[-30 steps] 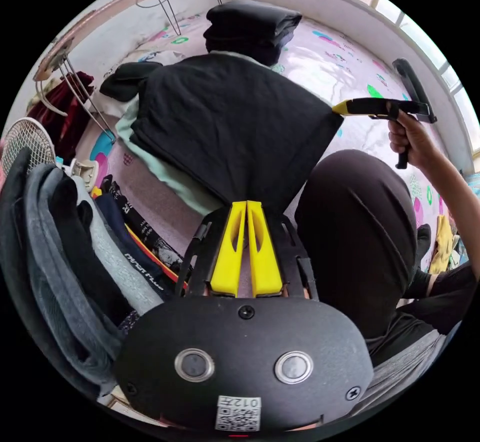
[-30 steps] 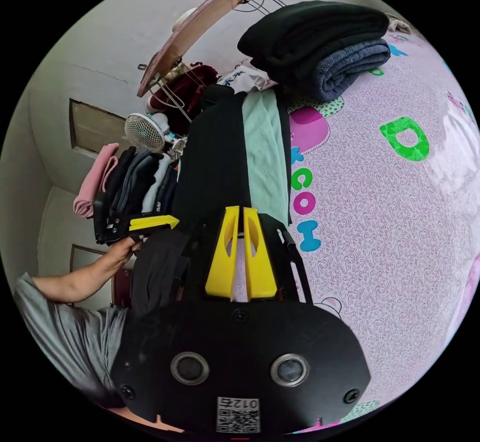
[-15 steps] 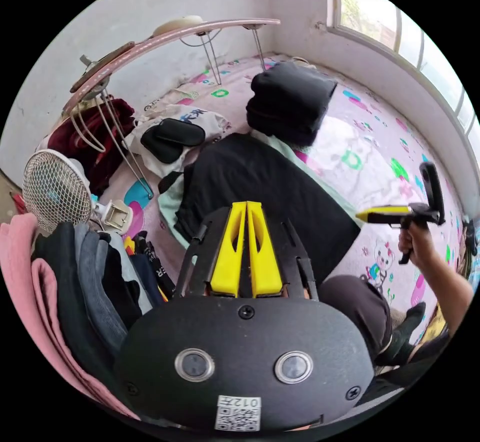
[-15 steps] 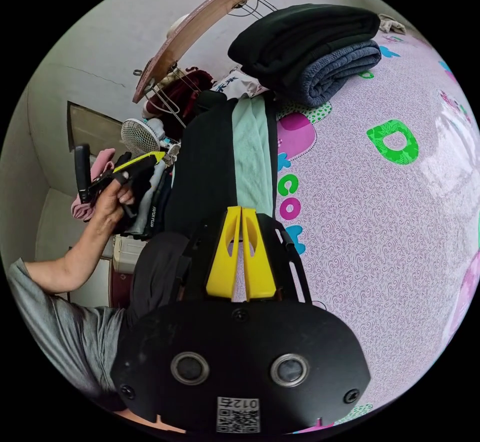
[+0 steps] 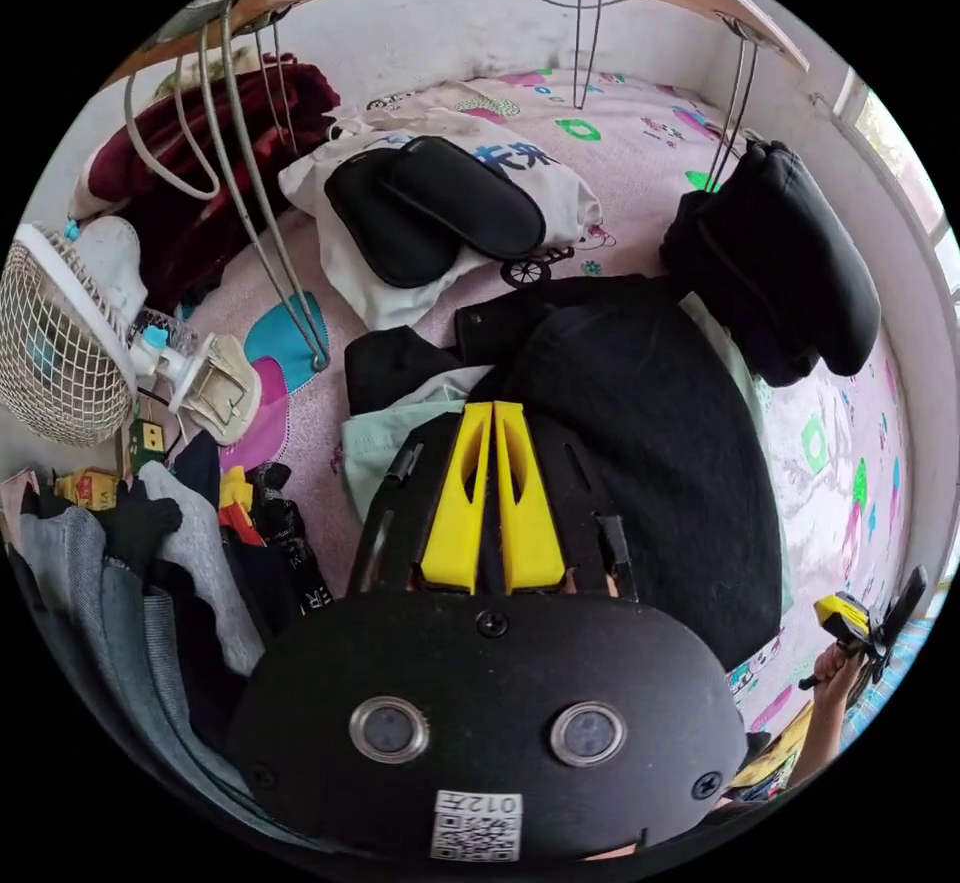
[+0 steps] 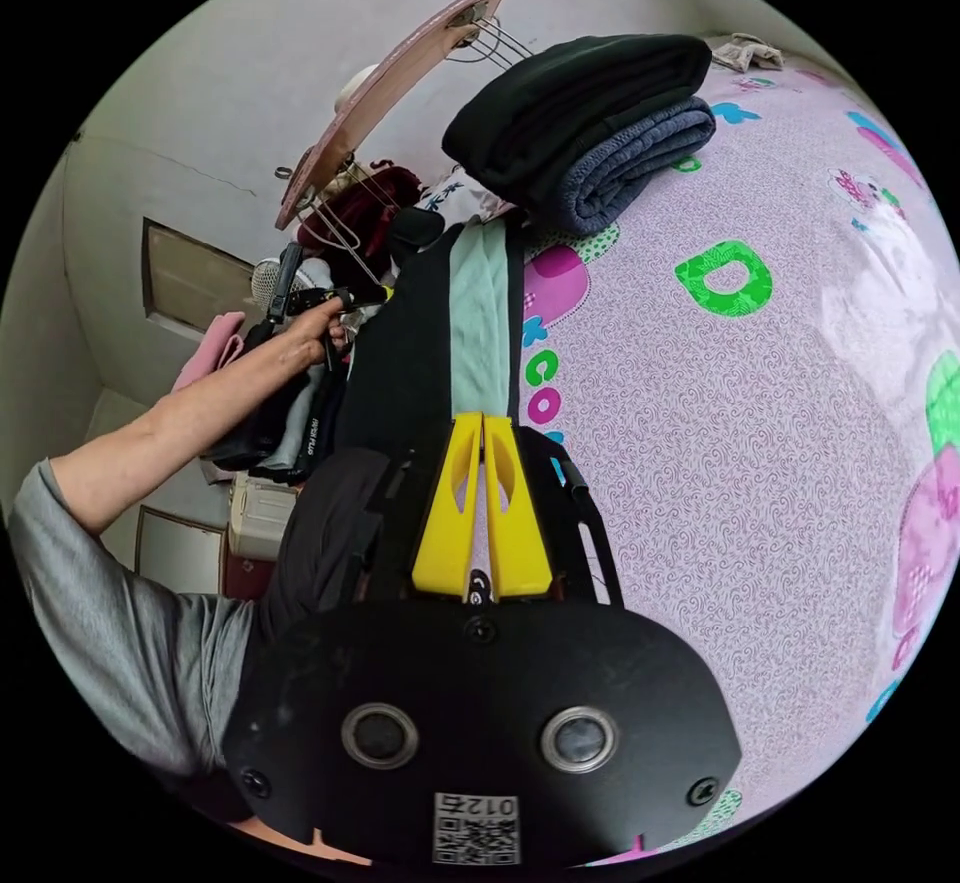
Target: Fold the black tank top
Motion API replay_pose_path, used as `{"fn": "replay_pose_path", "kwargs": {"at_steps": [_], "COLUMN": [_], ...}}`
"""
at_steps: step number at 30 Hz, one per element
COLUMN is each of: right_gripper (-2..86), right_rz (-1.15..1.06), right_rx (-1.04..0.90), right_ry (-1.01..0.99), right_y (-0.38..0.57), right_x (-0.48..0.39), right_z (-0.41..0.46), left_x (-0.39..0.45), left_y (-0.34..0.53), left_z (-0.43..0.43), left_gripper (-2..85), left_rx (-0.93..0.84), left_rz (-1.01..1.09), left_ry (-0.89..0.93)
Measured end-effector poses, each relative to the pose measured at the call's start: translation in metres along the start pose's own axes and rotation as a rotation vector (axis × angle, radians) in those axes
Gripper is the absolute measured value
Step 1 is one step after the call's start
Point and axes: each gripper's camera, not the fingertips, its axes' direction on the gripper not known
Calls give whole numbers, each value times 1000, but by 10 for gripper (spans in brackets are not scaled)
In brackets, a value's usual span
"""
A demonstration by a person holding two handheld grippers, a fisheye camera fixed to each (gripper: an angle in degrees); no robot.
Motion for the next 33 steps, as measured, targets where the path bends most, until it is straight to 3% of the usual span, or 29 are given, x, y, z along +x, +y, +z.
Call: {"fn": "replay_pose_path", "kwargs": {"at_steps": [2,4,9,12,16,19,24,27,33], "right_gripper": [-8,-8,-8,-7,-3,7,-5,-6,4], "right_rz": [-7,-40,-188,-271,-323,-109,308,565,896], "right_rx": [-10,-18,14,58,258,502,566,630,475], "right_ry": [21,79,350,577,882,923,717,728,1002], "right_y": [-3,-8,-15,4,82,172,344,452,589], "right_x": [-41,-80,-215,-312,-445,-497,-515,-559,-720], "right_z": [-5,-18,-84,-125,-158,-161,-99,-36,36], "left_x": [3,12,105,177,277,362,520,606,733], "left_y": [6,19,84,129,185,226,302,359,468], "left_z": [-9,-34,-118,-149,-160,-148,-103,-83,-55], "left_gripper": [8,9,12,17,30,37,22,15,16], "left_rx": [42,211,767,968,1077,994,570,310,-57], "left_rz": [-58,-103,144,335,549,737,1085,1361,1791], "left_ry": [8,7,259,423,571,790,1165,1219,1263]}}
